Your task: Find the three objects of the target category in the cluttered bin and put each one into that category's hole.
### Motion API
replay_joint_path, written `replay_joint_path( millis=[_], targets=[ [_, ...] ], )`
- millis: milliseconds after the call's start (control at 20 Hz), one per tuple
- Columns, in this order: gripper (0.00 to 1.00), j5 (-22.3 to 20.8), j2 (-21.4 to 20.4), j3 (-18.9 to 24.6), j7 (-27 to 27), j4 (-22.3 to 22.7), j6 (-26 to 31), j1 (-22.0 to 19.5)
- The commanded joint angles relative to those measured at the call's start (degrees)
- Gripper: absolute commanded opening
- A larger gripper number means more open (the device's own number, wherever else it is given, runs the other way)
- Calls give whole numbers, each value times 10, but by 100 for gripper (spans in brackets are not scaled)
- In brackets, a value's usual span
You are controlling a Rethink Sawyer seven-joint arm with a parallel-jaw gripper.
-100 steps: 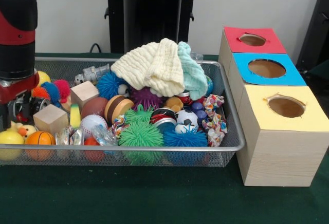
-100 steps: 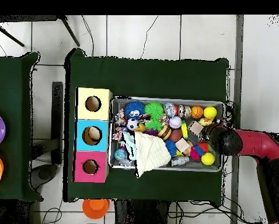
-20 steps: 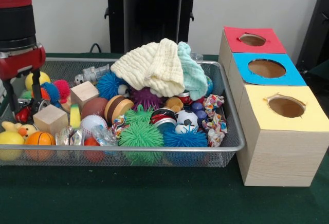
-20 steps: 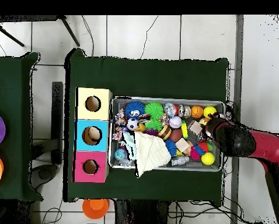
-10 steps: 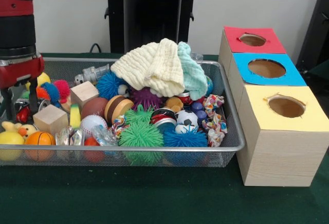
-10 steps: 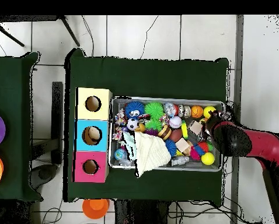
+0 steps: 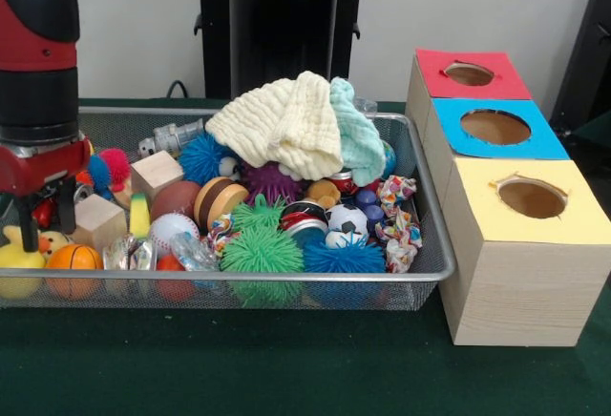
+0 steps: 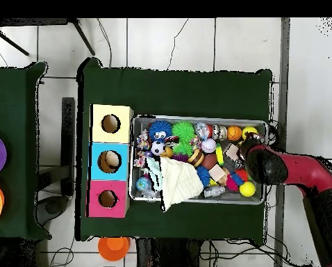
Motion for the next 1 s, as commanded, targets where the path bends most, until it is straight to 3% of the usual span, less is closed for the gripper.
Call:
replay_joint_path(
  millis=[50, 1000],
  targets=[
    [100, -55, 47, -55, 46, -53, -20, 32],
    [100, -53, 42, -170, 101, -109, 11, 134]
  ],
)
